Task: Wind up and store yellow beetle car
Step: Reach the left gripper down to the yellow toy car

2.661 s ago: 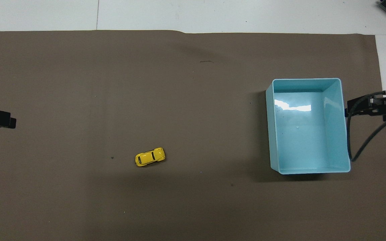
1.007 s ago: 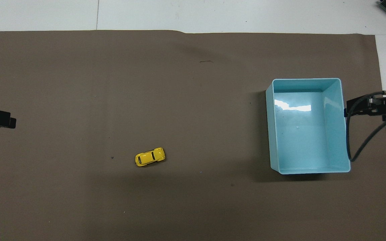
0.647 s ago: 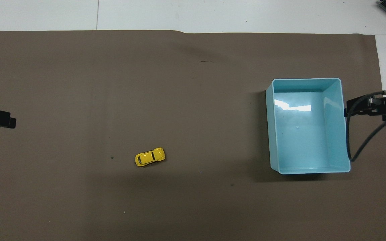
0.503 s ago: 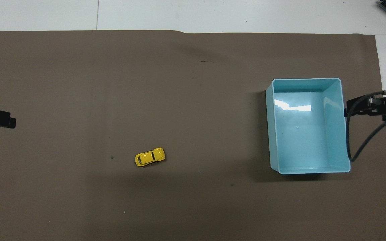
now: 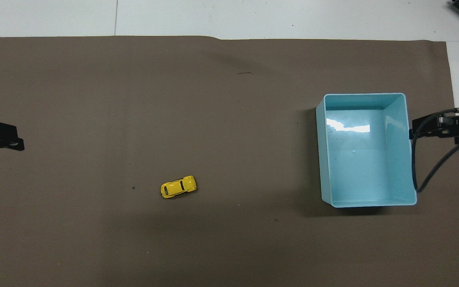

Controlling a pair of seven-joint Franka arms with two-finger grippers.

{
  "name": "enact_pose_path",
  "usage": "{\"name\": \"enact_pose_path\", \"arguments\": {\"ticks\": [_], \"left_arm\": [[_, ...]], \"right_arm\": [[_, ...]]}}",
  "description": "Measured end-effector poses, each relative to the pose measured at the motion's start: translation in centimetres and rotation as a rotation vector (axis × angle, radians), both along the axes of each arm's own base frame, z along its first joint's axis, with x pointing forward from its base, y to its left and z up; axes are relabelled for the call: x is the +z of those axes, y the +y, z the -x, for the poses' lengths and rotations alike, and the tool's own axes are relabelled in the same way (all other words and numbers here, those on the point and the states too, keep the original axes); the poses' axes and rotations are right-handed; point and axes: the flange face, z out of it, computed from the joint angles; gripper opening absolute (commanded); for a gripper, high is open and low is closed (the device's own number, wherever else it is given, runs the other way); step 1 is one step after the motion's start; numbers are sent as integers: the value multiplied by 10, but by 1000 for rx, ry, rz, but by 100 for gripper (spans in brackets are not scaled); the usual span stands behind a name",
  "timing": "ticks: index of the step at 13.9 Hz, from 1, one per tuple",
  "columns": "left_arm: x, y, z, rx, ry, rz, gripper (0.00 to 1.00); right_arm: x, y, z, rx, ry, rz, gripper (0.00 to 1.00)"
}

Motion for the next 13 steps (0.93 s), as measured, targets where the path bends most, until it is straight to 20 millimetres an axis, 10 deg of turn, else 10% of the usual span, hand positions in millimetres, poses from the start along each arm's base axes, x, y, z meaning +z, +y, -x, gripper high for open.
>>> {"name": "enact_pose_path", "arguments": {"ticks": [5, 13], "left_arm": [[-16, -17, 15, 415, 73, -3, 100], [-95, -69, 31, 1075, 226, -70, 100]], "right_arm": [[0, 0, 0, 0, 0, 0, 100], [0, 0, 0, 0, 0, 0, 100]]}}
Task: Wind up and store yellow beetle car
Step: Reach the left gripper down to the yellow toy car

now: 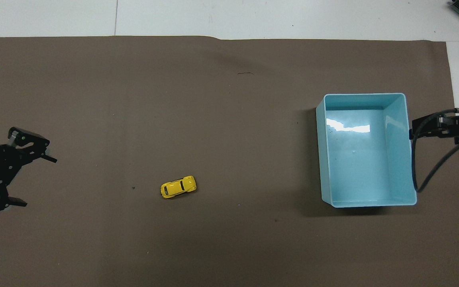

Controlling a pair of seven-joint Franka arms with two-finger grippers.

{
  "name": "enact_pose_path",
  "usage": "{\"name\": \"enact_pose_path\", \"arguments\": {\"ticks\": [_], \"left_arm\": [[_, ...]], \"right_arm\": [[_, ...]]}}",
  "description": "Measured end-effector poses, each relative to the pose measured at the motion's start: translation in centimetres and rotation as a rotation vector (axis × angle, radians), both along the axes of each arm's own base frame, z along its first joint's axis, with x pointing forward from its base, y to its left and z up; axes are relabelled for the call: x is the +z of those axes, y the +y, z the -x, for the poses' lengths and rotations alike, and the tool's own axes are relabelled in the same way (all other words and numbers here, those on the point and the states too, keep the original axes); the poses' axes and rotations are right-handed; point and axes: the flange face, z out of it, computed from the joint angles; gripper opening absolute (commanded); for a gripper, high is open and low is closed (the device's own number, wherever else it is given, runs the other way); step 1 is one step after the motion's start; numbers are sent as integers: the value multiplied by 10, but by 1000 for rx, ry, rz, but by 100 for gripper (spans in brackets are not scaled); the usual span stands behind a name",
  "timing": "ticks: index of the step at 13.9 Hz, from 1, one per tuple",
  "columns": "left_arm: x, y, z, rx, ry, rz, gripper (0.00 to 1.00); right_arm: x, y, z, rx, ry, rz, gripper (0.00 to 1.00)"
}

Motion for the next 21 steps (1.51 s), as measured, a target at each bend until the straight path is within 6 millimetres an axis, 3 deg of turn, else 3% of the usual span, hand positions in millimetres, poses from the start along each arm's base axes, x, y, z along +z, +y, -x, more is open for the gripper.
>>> {"name": "enact_pose_path", "arguments": {"ticks": [7, 9, 15, 18, 21], "left_arm": [[-58, -22, -11, 532, -57, -27, 100], [-87, -51, -8, 636, -83, -25, 100], [-203, -152, 11, 712, -65, -56, 100], [-241, -161, 23, 711, -72, -62, 100], [-258, -167, 35, 695, -86, -58, 100]], "right_arm": [[0, 0, 0, 0, 0, 0, 100], [0, 0, 0, 0, 0, 0, 100], [0, 0, 0, 0, 0, 0, 100], [0, 0, 0, 0, 0, 0, 100], [0, 0, 0, 0, 0, 0, 100]]}}
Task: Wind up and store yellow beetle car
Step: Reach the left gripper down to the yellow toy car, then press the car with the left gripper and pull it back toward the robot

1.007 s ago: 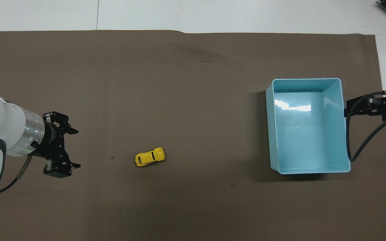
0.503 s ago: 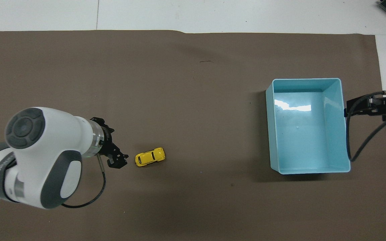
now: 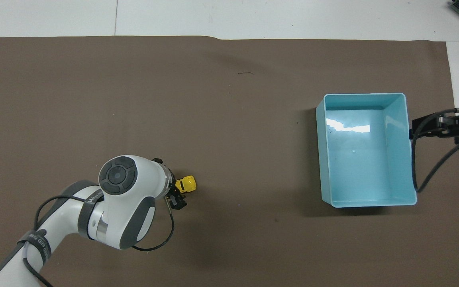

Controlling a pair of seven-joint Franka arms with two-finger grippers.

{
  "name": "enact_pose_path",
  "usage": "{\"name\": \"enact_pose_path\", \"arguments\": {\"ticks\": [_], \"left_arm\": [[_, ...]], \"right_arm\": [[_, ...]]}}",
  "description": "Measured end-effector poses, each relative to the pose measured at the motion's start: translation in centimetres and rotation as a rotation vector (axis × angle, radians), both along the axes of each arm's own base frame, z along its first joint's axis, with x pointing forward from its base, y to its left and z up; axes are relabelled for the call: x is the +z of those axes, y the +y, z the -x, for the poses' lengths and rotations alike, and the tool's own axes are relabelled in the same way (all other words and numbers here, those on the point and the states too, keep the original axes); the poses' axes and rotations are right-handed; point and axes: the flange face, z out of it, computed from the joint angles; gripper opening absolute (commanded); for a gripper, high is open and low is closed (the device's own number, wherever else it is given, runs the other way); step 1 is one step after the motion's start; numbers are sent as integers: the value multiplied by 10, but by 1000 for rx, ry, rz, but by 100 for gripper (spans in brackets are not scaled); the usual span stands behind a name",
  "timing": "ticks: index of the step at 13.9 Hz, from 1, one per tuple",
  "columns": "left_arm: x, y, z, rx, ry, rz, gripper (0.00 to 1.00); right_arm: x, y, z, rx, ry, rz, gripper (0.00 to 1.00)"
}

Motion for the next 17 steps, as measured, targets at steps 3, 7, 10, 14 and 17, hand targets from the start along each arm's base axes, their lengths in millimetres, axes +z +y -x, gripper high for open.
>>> {"name": "enact_pose_path", "arguments": {"ticks": [3, 7, 10, 14, 17], "left_arm": [[-3, -2, 3, -5, -1, -1, 35], [-1, -11, 9, -123, -22, 6, 0], [0, -13, 8, -203, -44, 12, 0], [10, -17, -7, -204, -120, 40, 0], [14, -24, -20, -201, -136, 50, 0]], "right_arm": [[0, 0, 0, 0, 0, 0, 100], [0, 0, 0, 0, 0, 0, 100], [0, 0, 0, 0, 0, 0, 100], [0, 0, 0, 0, 0, 0, 100], [0, 0, 0, 0, 0, 0, 100]]}}
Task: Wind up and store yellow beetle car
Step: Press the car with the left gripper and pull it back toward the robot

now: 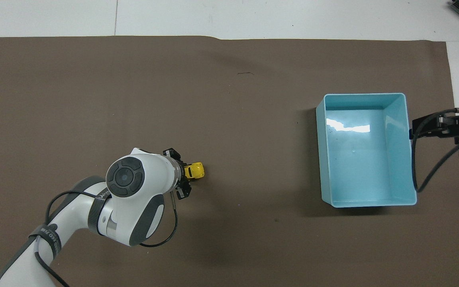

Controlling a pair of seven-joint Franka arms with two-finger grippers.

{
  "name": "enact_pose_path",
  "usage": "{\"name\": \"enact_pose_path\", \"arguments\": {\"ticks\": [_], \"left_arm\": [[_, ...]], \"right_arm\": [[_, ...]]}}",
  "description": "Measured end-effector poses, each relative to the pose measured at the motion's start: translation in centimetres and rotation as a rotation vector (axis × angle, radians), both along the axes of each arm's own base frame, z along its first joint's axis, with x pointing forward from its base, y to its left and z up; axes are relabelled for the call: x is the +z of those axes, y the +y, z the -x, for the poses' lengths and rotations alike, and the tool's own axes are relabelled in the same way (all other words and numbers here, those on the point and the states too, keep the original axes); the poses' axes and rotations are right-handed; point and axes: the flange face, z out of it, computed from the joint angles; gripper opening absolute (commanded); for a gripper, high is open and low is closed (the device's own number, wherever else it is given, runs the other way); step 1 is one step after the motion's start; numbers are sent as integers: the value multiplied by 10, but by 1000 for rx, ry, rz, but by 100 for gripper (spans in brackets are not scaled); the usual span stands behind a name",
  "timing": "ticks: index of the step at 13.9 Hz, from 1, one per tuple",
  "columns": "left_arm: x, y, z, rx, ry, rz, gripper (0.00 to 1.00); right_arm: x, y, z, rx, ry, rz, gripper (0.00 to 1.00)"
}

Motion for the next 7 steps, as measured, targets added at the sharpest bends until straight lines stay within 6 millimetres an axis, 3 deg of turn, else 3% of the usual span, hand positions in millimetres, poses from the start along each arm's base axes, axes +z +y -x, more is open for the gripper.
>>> {"name": "enact_pose_path", "arguments": {"ticks": [3, 7], "left_arm": [[-16, -2, -3, 3, 7, -4, 0], [-16, -11, -8, 1, 4, 8, 0]], "right_arm": [[0, 0, 0, 0, 0, 0, 100], [0, 0, 0, -1, 0, 0, 100]]}}
